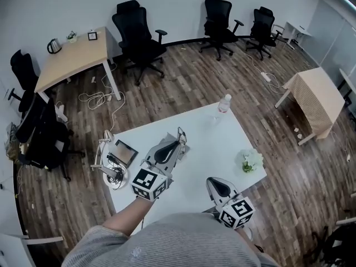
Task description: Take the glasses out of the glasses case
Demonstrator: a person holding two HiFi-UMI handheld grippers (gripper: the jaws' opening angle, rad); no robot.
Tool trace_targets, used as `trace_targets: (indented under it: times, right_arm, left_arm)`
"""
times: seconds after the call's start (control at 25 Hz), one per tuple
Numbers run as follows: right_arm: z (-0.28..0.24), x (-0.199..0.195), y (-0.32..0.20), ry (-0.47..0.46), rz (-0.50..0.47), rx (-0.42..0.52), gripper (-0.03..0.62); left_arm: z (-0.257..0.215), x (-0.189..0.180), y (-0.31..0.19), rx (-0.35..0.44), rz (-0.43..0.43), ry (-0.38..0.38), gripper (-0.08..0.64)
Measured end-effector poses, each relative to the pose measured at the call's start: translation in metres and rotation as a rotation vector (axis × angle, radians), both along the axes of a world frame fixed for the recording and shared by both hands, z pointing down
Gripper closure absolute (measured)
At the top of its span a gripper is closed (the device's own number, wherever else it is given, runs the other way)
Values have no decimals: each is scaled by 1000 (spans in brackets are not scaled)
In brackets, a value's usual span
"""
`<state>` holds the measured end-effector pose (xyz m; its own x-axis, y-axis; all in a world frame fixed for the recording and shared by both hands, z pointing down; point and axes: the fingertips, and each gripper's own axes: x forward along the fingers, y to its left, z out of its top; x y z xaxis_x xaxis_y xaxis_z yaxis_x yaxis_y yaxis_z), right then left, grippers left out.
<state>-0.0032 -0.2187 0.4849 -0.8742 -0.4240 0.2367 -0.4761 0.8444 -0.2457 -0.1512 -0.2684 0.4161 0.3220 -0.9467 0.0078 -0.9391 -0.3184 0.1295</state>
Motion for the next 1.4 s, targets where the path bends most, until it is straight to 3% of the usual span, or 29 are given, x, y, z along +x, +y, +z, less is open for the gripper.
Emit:
trace_targets:
  times: [0.2,0.72,1.0,1.4]
  right_arm:
    - [-2,-3,1,5,-14,9,575]
    - [-1,-4,1,22,-18,35,575]
    - [0,-7,9,72,-61,75,578]
    - [5,1,11,54,-40,62,577]
  left_arm:
    - [-4,6,23,5,6,-12,529]
    - [8,17,63,-19,9,62,529]
    - [6,20,68,-14,8,83,529]
    - [5,27,68,-15,26,77,529]
